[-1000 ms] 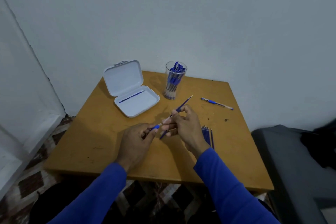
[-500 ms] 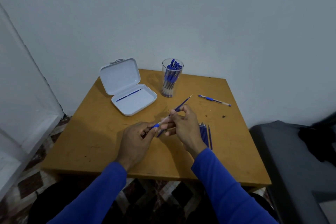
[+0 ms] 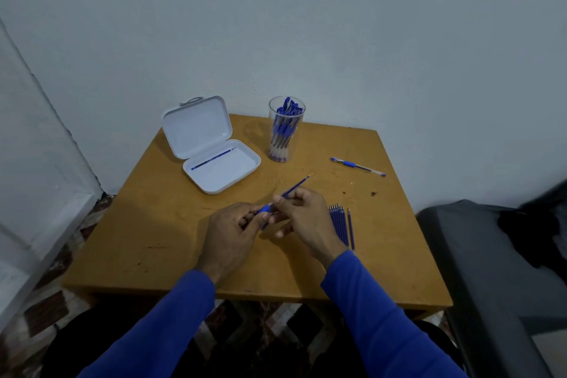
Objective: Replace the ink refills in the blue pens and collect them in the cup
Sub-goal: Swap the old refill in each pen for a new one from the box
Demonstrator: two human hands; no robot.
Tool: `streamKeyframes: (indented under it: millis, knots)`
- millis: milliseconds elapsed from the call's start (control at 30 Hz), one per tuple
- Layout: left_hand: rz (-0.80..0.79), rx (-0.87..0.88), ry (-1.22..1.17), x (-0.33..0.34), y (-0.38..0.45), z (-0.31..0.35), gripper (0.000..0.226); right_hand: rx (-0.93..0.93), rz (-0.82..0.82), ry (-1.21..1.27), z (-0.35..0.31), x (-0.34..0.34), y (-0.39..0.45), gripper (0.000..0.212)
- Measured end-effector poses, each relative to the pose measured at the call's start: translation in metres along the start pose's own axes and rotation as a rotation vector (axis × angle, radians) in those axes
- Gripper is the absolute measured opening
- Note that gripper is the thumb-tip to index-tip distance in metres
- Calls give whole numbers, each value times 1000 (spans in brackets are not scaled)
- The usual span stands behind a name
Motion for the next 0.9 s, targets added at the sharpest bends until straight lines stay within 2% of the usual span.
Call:
streamKeyframes:
  millis: [67,200,400,533,700,767,833,900]
  knots:
    - [4,7,-16,0,1,2,11,11,2,1,1,0,0,22]
    - [9,12,-20,0,-1,2,11,-25,124,61,1,-17,4,26]
    - [-6,3,-9,3,-2,-4,16,40,-12,-32,12,-1,4,18]
    - [0,-1,4,4,-3,-8,19,38,72,15,13,-10,6,20]
    - [10,13,-9,1,-3,-8,19,45,20,-16,14,-5,6,24]
    - [9,-4,-5,0,-4,-10,15,52,86,7,17,-12,8,25]
    - [12,-17,16,-1,-3,-13,14,41,209,-126,20,-22,11,22]
    - [4,-24,33,-1,-3,-15,15,28,267,-365,22,-22,14,13]
Point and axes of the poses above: each hand's wrist, its own y-axis towards the middle knuckle, its own x-axis out of the palm, z = x × y, the point moved 10 cm from there along y, towards the middle knuckle, and after that the axes turned 11 degrees about x, right-handed, at the moved point
